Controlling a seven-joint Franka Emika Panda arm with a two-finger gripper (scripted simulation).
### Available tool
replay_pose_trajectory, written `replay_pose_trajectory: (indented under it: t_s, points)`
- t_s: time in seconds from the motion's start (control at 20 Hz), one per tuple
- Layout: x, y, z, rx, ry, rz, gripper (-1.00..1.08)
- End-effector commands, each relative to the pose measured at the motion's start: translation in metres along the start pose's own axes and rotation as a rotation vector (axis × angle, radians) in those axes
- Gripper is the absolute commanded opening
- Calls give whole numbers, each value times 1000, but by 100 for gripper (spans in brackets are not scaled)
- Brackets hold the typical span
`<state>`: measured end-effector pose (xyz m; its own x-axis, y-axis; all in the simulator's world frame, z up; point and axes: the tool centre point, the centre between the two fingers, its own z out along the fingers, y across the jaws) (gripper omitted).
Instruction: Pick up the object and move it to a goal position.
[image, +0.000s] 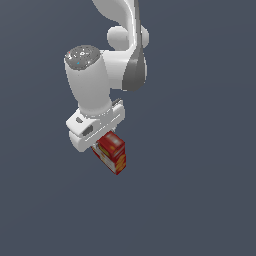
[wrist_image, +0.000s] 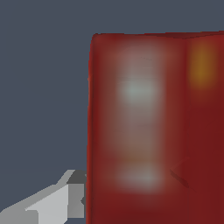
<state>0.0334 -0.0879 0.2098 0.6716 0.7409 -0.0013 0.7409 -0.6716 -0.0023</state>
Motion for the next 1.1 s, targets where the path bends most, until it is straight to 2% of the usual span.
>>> replay_pose_trajectory:
  t_s: [0.0,0.6,1.05]
  points:
    - [-10,1,-13,-2,1,1,-100]
    - [-82,7,-100,-2,2,1,-100]
    - [-99,11,-123,-2,2,1,-100]
